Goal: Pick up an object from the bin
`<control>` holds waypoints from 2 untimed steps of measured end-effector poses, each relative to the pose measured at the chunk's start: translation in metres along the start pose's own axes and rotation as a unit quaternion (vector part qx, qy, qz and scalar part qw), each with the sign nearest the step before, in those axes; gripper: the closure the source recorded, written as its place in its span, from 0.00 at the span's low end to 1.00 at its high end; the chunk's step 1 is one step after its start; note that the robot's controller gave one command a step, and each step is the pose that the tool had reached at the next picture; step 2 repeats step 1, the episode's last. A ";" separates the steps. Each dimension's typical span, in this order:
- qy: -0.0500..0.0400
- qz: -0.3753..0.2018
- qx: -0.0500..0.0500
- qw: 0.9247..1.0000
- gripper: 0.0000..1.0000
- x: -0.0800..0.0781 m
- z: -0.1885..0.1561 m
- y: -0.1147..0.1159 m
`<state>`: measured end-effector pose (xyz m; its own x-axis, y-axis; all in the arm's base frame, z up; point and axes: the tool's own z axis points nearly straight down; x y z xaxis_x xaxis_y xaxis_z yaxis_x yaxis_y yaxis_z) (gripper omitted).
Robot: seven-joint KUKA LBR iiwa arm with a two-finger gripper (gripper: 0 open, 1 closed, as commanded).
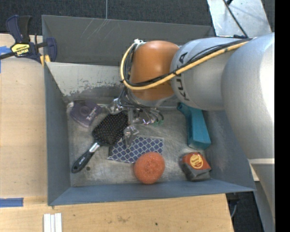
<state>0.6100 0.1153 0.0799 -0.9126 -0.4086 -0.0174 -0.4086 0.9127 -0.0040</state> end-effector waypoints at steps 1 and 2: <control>-0.002 -0.077 0.001 0.997 1.00 -0.007 -0.005 0.010; -0.002 -0.077 0.001 0.997 1.00 -0.007 -0.005 0.010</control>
Offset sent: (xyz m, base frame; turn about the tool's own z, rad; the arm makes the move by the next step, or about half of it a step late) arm 0.0000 0.0000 0.0000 0.0000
